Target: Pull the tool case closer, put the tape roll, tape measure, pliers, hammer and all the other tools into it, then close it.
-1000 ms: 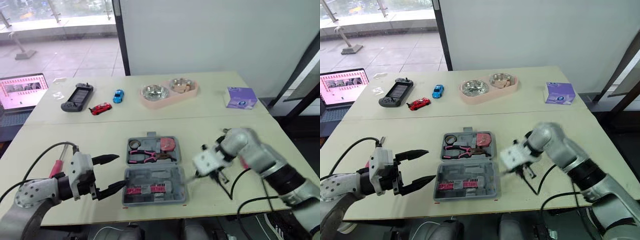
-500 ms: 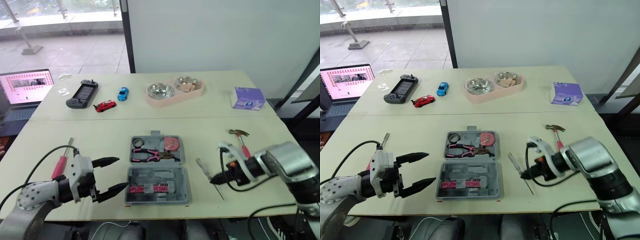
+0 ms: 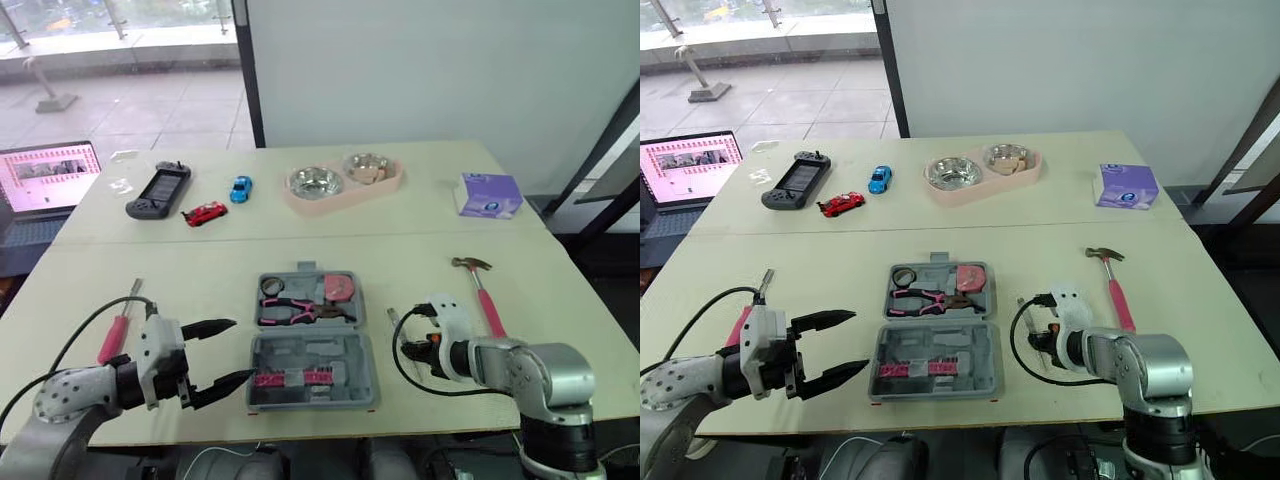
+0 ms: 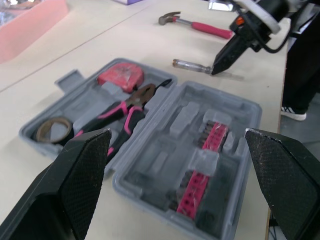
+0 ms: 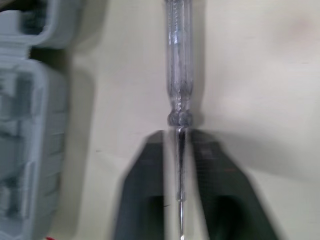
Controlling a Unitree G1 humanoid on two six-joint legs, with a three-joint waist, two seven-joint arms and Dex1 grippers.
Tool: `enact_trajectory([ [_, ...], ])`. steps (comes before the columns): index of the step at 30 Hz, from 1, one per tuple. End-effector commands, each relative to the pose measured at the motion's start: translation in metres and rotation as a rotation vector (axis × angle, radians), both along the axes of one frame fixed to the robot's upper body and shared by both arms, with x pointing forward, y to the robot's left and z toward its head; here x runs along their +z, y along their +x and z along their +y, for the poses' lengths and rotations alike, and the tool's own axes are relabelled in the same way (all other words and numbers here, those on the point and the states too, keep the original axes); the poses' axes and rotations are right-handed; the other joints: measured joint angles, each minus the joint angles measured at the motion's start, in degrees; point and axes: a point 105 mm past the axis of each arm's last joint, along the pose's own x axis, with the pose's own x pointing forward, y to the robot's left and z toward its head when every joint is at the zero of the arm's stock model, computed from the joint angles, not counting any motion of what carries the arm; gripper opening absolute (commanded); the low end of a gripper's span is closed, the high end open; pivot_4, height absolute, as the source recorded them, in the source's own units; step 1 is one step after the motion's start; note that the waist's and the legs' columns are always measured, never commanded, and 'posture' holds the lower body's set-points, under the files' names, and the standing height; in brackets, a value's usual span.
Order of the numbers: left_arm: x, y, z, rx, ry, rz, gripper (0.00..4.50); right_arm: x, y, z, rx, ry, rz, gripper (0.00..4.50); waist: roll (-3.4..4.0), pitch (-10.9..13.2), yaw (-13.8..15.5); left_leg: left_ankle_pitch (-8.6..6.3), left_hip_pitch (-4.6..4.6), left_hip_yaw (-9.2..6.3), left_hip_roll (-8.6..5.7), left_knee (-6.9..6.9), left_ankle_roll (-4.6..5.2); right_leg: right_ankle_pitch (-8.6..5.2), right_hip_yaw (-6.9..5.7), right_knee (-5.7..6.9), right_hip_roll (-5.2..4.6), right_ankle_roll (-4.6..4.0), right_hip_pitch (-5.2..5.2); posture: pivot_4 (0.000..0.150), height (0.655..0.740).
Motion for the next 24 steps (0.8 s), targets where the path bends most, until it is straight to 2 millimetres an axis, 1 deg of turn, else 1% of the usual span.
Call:
enact_trajectory([
  [1, 0.006, -0.001, 0.000, -0.021, 0.003, -0.039, 4.50, -0.009, -0.010, 0.004, 0.000, -0.060, -0.012, 2.41, -0.01, 0.0, 0.0, 0.00, 0.01, 0.00, 0.00, 0.00, 0.00, 0.00, 0.00, -0.01, 0.00, 0.00, 0.02, 0.150, 0.7360],
  [3, 0.007, -0.001, 0.001, -0.021, 0.002, -0.040, 4.50, -0.007, -0.008, 0.011, -0.007, -0.052, -0.092, 3.45, -0.09, -0.1, 0.0, 0.00, 0.04, -0.01, 0.00, 0.00, 0.00, -0.01, -0.01, -0.01, 0.00, -0.02, 0.05, 0.150, 0.7360],
  [4, 0.007, -0.001, 0.001, -0.020, 0.001, -0.041, 4.50, -0.005, -0.006, 0.009, -0.012, -0.080, -0.141, 3.89, -0.13, -0.1, -0.1, 0.00, 0.05, -0.01, 0.00, -0.01, 0.00, -0.02, -0.01, -0.01, 0.00, -0.02, 0.05, 0.150, 0.7360],
  [8, 0.010, -0.001, 0.003, -0.016, -0.003, -0.043, 4.50, -0.011, -0.004, -0.004, -0.065, -0.221, -0.272, 3.89, -0.16, -0.2, -0.2, 0.00, 0.07, 0.02, 0.00, 0.01, 0.00, -0.02, 0.00, -0.03, 0.00, -0.01, 0.07, 0.150, 0.7360],
  [13, 0.013, -0.001, -0.001, -0.020, -0.005, -0.043, 4.50, -0.016, 0.001, -0.005, -0.135, -0.235, -0.379, 3.89, -0.17, -0.2, -0.2, 0.00, 0.07, 0.01, 0.00, 0.01, 0.00, -0.02, 0.00, -0.03, 0.00, 0.00, 0.07, 0.150, 0.7360],
  [14, 0.015, -0.001, -0.003, -0.024, -0.005, -0.044, 4.50, -0.019, 0.003, -0.004, -0.159, -0.203, -0.390, 3.89, -0.17, -0.2, -0.2, 0.00, 0.07, 0.01, 0.01, 0.01, 0.00, -0.02, 0.00, -0.03, 0.00, -0.01, 0.07, 0.150, 0.7360],
  [18, 0.017, 0.000, -0.006, -0.024, -0.004, -0.042, 4.50, -0.026, 0.008, -0.004, -0.196, -0.180, -0.401, 3.89, -0.20, -0.2, -0.4, 0.00, 0.11, 0.01, 0.02, 0.00, 0.00, -0.02, 0.00, -0.02, 0.00, -0.02, 0.07, 0.150, 0.7360],
  [21, 0.020, 0.001, -0.008, -0.024, -0.004, -0.045, 4.50, -0.032, 0.004, -0.002, -0.182, -0.180, -0.386, 3.89, -0.20, -0.2, -0.4, 0.00, 0.12, 0.01, 0.02, -0.01, 0.00, -0.03, 0.00, 0.00, 0.01, -0.02, 0.07, 0.150, 0.7360],
  [24, 0.023, 0.001, -0.009, -0.020, -0.005, -0.049, 4.50, -0.043, -0.005, 0.000, -0.163, -0.179, -0.344, 3.89, -0.23, -0.2, -0.3, 0.00, 0.11, 0.01, 0.02, -0.01, 0.00, -0.05, 0.00, 0.00, 0.01, -0.07, 0.08, 0.150, 0.7360],
])
